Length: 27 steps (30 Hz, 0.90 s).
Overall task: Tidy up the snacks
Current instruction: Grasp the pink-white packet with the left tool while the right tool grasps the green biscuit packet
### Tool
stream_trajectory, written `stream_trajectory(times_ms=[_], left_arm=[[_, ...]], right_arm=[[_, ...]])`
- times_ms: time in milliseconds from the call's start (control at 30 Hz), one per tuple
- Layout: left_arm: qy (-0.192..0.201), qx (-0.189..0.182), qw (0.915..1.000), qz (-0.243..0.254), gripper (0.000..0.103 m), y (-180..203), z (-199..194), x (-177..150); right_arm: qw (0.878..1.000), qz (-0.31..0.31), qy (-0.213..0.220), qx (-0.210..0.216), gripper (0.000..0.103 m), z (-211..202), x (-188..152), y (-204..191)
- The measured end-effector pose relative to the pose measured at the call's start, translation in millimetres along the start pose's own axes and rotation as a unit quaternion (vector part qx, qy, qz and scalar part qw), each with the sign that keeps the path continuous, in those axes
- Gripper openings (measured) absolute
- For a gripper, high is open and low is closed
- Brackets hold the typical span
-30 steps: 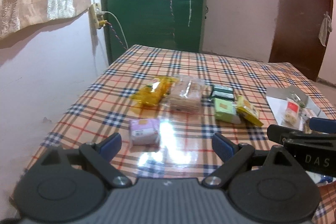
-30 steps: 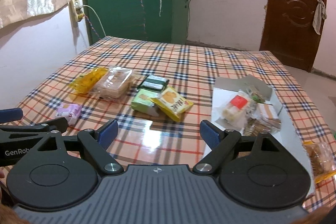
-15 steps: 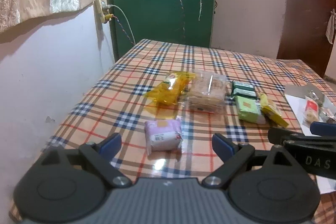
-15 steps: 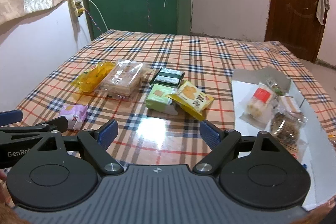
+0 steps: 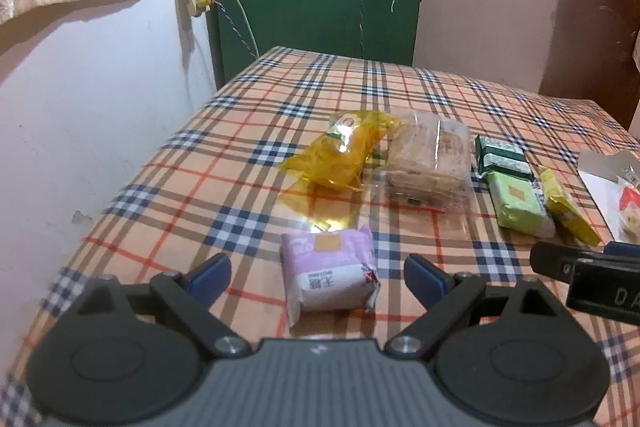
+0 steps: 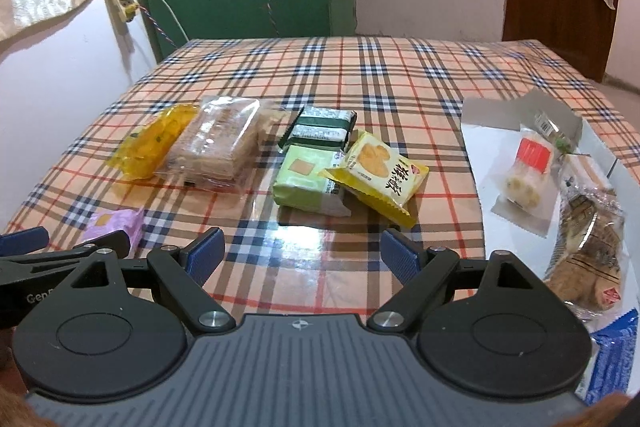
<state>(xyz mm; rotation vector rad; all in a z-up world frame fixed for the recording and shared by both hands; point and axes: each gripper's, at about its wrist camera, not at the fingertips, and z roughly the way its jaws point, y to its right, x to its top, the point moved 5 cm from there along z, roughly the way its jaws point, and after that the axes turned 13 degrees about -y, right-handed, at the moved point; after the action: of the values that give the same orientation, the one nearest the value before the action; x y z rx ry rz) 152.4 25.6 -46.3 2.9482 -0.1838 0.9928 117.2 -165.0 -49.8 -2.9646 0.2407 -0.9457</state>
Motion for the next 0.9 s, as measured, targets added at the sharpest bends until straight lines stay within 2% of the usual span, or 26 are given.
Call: stream_trajectory(times_ms=[100, 233, 267, 467, 667, 767, 833, 900], left_arm=[[-0.001, -0.001, 1.0000, 0.008, 0.085, 2.7, 8.3, 3.9], [-0.009, -0.007, 0.9999, 0.008, 0.059, 1.4, 21.3, 8.6], [-0.012, -0.012, 0.9998, 0.005, 0.057, 0.6, 23.7, 8.8], [-0.007, -0.013, 0.9999, 0.007, 0.052, 0.5, 25.1, 9.2], [-0.006, -0.010, 0.9999, 0.003, 0.052, -0.3, 26.4, 10.3], [-0.006, -0.011, 0.9999, 0.001, 0.052, -0.7, 26.6, 10.4], [-0.005, -0.011, 0.9999, -0.001, 0.052, -0.7, 27.0, 10.5], [-0.004, -0.011, 0.9999, -0.001, 0.052, -0.4, 27.0, 10.2]], right_arm=[[1.000, 0.008, -0.006, 0.003, 0.103, 8.9, 5.5, 0.5], [1.000, 0.011, -0.014, 0.015, 0.103, 25.1, 14.6, -3.4], [1.000, 0.012, -0.017, 0.018, 0.103, 29.6, 16.8, -4.2], [0.999, 0.018, -0.032, 0.020, 0.103, 57.2, 30.5, -0.9], [0.999, -0.007, -0.021, -0.028, 0.103, 79.2, 50.0, 1.2], [0.999, -0.012, -0.016, -0.037, 0.103, 88.0, 59.1, 3.6], [0.999, -0.018, -0.011, -0.041, 0.092, 91.5, 63.7, 3.2], [0.999, -0.029, -0.005, -0.040, 0.061, 90.4, 65.0, -0.4]])
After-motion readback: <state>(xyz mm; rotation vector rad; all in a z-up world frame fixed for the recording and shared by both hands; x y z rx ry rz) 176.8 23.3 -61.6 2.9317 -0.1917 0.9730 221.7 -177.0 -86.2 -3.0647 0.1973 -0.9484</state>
